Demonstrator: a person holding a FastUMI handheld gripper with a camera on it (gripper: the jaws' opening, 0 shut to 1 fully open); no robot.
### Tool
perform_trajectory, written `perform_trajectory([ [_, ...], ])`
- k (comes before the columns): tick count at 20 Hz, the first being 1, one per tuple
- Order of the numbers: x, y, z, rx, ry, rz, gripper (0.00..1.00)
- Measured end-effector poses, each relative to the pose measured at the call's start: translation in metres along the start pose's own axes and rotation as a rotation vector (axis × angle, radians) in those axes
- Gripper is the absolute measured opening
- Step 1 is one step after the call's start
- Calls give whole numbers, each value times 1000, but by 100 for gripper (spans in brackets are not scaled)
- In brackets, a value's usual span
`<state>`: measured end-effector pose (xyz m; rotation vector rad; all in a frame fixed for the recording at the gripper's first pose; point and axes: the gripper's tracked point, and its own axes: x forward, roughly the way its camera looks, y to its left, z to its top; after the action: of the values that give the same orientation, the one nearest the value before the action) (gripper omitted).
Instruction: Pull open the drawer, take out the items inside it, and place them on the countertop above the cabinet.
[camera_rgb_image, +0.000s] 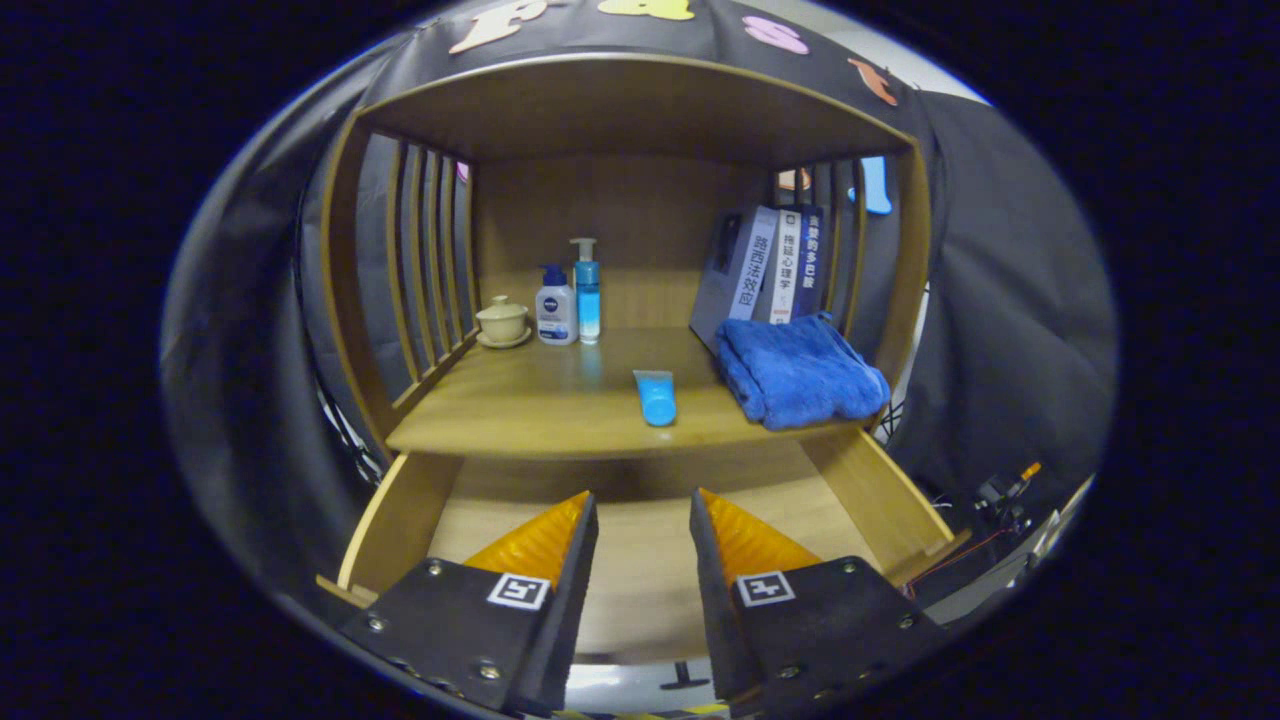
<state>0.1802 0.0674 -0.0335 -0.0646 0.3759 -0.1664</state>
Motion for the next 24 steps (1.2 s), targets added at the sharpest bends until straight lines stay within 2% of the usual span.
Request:
perform_trajectory([
  [7, -41, -20, -64, 40, -31, 8, 53],
  [10, -41, -32, -96, 37, 12, 12, 54],
  [14, -26, -33, -123, 38, 42, 62, 54],
  [17, -22, -31, -132, 61, 43, 98, 54],
  [24, -3, -38, -121, 17, 31, 84, 54],
])
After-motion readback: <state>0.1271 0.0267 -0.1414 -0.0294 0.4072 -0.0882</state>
